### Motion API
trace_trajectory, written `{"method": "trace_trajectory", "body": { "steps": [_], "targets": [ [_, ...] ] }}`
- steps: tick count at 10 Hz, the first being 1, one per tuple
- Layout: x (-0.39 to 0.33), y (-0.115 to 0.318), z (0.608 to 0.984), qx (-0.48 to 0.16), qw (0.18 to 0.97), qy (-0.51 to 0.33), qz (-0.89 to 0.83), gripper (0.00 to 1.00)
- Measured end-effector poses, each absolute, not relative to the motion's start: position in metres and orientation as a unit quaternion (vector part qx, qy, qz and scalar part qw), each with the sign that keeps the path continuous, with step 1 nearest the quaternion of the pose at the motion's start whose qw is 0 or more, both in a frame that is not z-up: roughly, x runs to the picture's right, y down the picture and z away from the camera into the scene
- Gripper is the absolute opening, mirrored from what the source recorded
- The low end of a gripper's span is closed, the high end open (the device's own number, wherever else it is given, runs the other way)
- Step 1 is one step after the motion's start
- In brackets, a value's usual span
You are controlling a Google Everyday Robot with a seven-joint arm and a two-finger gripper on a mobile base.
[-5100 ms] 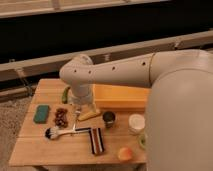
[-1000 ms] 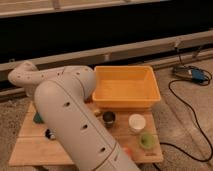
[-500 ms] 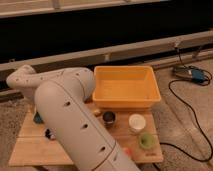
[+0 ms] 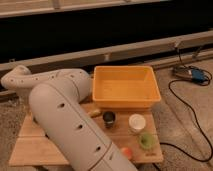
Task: Wipe tray with sponge
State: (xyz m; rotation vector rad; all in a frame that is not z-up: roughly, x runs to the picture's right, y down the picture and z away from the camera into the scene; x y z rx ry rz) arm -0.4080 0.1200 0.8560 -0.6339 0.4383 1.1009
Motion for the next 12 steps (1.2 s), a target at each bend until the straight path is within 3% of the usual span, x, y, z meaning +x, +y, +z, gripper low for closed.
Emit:
{"method": "trace_trajectory", "body": {
  "steps": [12],
  "targets": [
    [-0.397,0.133,0.873,-0.280,0.767,0.217,0.535,0.64]
  ]
}}
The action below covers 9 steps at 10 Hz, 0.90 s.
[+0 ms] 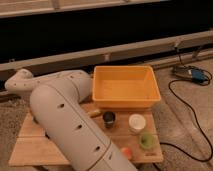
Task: Wipe tray with sponge
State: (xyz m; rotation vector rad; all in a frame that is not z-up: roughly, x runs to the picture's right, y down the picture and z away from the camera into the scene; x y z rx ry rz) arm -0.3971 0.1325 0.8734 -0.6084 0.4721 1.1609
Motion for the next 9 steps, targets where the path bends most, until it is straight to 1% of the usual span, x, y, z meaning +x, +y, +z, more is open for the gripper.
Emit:
{"method": "trace_trajectory", "body": {
  "steps": [2,6,7,8,9],
  "targets": [
    [-0.395,0.133,0.875,-0.279,0.768,0.221,0.533,0.49],
    [-0.382,0.135,0.876,-0.279,0.766,0.229,0.532,0.09],
    [-0.377,0.135,0.874,-0.278,0.766,0.228,0.532,0.02],
    [-0.374,0.132,0.868,-0.277,0.768,0.223,0.532,0.00],
    [-0.369,0.129,0.857,-0.274,0.772,0.218,0.530,0.00]
  ]
}}
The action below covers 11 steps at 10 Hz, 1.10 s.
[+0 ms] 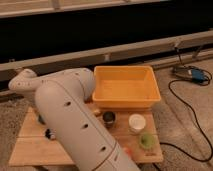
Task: Wipe tray with sponge
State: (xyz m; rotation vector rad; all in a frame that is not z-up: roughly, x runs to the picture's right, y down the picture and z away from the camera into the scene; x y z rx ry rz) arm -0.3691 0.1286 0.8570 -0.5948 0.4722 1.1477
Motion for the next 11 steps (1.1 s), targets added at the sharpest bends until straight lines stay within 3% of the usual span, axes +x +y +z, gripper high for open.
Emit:
{"method": "trace_trajectory", "body": {
  "steps": [7,11],
  "targets": [
    [-0.337,0.080,0.759,-0.244,0.805,0.170,0.513,0.00],
    [-0.244,0.046,0.735,-0.230,0.779,0.148,0.565,0.00]
  ]
}}
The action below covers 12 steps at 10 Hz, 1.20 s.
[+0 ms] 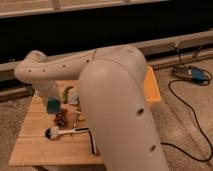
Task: Wipe tray with sponge
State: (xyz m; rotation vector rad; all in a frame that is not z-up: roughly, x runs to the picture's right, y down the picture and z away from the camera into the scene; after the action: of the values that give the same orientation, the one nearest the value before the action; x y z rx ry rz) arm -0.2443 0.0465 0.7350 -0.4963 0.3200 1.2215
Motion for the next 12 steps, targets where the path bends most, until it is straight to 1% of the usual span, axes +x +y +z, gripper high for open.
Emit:
{"method": "trace_trajectory", "body": {
  "steps": [1,2,4,7,9,11,12],
  "targets": [
    [-0.223,0.038,0.731,-0.228,0.771,0.144,0.577,0.00],
    [-0.189,0.022,0.725,-0.223,0.759,0.136,0.596,0.00],
    [-0.147,-0.012,0.714,-0.216,0.740,0.125,0.625,0.00],
    [-0.093,-0.052,0.720,-0.208,0.715,0.132,0.654,0.00],
    [-0.058,-0.064,0.731,-0.205,0.691,0.147,0.678,0.00],
    [-0.024,-0.064,0.743,-0.201,0.663,0.164,0.703,0.00],
    [-0.018,-0.063,0.751,-0.204,0.652,0.167,0.711,0.00]
  ]
}}
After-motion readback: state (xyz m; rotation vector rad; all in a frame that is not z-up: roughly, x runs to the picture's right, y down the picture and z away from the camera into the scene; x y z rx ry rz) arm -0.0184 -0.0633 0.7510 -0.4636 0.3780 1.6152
